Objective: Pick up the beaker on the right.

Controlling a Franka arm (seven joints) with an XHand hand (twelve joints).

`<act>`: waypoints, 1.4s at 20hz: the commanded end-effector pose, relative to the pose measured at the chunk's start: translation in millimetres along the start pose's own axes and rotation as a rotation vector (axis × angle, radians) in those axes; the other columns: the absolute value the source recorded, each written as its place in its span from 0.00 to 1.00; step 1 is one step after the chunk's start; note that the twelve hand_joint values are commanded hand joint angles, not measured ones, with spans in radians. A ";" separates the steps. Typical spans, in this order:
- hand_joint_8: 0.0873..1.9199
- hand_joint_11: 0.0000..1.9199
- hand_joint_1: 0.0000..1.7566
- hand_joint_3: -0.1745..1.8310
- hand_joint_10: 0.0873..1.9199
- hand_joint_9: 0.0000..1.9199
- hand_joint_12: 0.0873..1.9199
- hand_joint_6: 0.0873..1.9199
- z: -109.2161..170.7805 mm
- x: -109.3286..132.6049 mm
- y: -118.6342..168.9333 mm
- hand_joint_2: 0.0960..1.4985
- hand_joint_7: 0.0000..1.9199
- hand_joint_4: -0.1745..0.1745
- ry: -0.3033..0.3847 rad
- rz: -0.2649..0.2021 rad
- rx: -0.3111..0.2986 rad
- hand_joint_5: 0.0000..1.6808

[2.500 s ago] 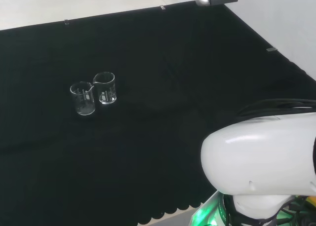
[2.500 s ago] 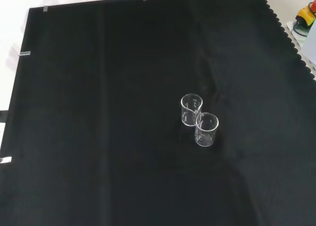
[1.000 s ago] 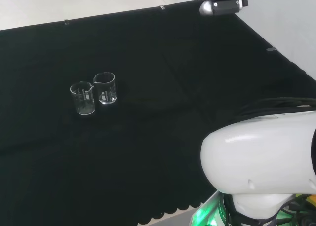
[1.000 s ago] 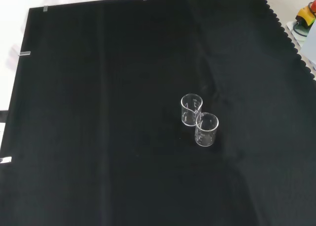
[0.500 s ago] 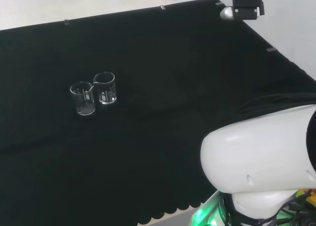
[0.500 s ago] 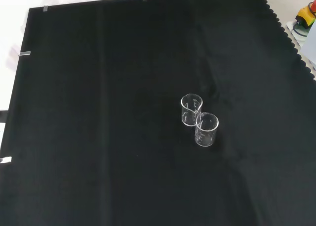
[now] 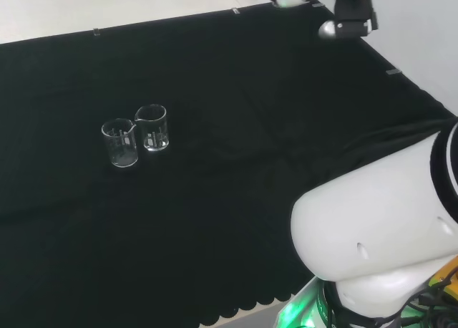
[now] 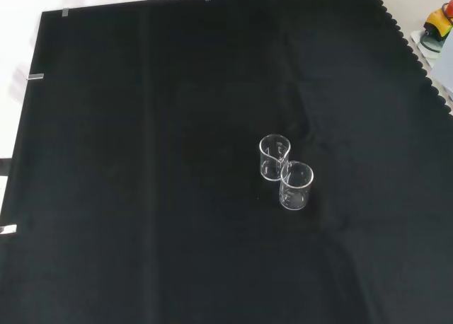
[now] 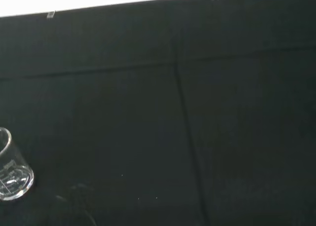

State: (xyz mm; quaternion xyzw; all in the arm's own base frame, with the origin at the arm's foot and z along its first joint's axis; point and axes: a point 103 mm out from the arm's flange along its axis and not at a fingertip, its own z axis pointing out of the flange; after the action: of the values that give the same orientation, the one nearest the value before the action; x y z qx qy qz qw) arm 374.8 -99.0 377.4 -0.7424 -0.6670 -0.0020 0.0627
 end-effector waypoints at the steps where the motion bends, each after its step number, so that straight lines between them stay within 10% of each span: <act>1: 0.24 0.00 0.06 0.45 0.30 0.07 0.48 0.00 23.0 41.0 28.1 0.70 0.05 0.39 -0.022 -0.039 0.011 0.12; 8: 0.25 0.00 0.08 0.46 0.30 0.08 0.48 0.00 49.1 65.6 41.3 0.68 0.05 0.39 0.011 -0.078 0.039 0.12; 13: 0.25 0.00 0.11 0.46 0.30 0.08 0.48 0.00 61.2 26.7 43.9 0.66 0.06 0.38 0.105 -0.094 0.041 0.12; 28: 0.25 0.00 0.18 0.48 0.30 0.10 0.49 0.00 129.8 34.9 83.0 0.55 0.07 0.38 0.156 -0.171 0.100 0.12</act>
State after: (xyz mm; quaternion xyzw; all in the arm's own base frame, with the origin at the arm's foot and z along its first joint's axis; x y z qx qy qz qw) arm 432.1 -66.8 264.6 -0.6909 -0.7093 -0.0042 0.1395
